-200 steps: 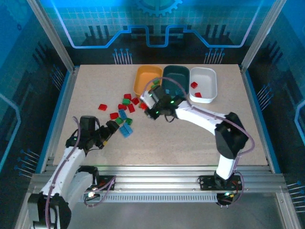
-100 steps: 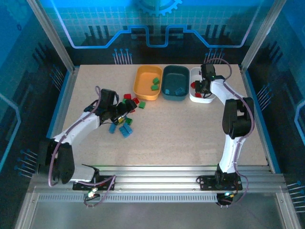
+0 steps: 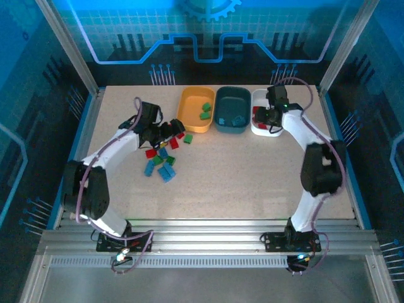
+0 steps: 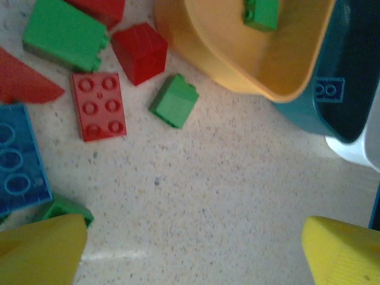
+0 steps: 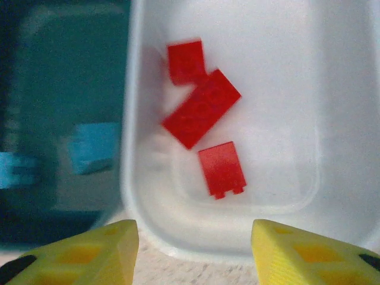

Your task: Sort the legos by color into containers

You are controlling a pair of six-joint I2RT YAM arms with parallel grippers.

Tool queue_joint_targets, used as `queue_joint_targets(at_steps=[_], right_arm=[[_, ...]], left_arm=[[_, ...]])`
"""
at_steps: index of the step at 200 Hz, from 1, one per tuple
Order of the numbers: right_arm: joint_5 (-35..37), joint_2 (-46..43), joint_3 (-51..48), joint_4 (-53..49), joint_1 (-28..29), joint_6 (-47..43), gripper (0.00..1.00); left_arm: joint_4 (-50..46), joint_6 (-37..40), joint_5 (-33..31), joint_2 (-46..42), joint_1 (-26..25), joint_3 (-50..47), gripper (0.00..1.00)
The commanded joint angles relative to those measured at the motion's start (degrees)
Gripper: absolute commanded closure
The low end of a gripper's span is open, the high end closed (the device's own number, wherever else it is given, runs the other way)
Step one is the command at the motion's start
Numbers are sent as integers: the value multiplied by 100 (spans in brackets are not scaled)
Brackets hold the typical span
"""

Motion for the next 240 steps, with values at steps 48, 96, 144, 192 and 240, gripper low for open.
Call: queue_joint_targets(at_steps=[48,96,144,192,240], right_arm=[[513,-2363,-2486,1209,2072,518,45],[648,-2669,-3619,1832,2297,744,46],[865,-2782,-3943,2046,2342,992,46],[852,-2758,-3931,2046,2347,999,46],[854,-2668,-3909,2046,2348,991,46]], left_arm=[[-1114,1291,-1653,1307,170,1476,28],[-1815,2512,-1959,2534,179,2724,30],[-1690,3096,-1642,2693,276,2653,32],[-1584,3159,-1536,2929,276,2628,35],[-1515,3150,-1443,3121,275,2596,40]])
